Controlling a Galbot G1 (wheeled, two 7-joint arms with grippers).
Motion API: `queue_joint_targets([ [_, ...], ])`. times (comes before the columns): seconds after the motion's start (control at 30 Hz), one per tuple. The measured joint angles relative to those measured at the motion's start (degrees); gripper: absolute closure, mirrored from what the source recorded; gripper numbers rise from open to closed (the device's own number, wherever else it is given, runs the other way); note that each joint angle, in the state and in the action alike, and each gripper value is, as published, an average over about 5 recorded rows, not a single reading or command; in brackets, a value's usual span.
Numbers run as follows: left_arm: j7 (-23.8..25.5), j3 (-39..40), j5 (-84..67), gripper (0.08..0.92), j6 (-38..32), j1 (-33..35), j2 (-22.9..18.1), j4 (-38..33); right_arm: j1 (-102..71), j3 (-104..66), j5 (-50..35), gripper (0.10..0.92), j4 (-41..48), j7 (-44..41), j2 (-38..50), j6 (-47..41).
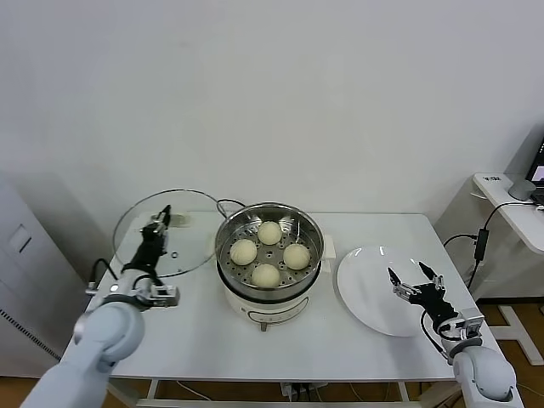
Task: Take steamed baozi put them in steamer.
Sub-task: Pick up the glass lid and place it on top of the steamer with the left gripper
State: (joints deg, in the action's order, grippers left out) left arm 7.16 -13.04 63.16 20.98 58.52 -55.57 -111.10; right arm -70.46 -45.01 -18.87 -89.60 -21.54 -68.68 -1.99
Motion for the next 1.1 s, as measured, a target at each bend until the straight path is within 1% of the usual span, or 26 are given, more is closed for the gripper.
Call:
queue_joint_targets([
  [0.3,4.5,8.8,5.0,0.896,6.5,-5.0,-4.0,-0.3,-0.1,-0.1,0.1,0.203,0.3,0.0,0.0,0.0],
  [0.53,6.9,14.2,8.2,0.896,10.1,-8.2,-8.0,1.0,-0.2,-0.1,0.2,0.203,0.6,-0.1,-0.3,0.1],
  [0.77,8.1,17.7,11.3,0.896,12.3,-10.1,-11.8,2.4,-0.2,-0.3,0.3,0.203,1.1,-0.3,-0.1,0.2],
  [1.1,8.7,21.3,15.4,0.896,13.7,-12.0,-16.8,5.3,-0.2,-0.9,0.2,0.203,1.8,-0.7,0.1,0.4],
])
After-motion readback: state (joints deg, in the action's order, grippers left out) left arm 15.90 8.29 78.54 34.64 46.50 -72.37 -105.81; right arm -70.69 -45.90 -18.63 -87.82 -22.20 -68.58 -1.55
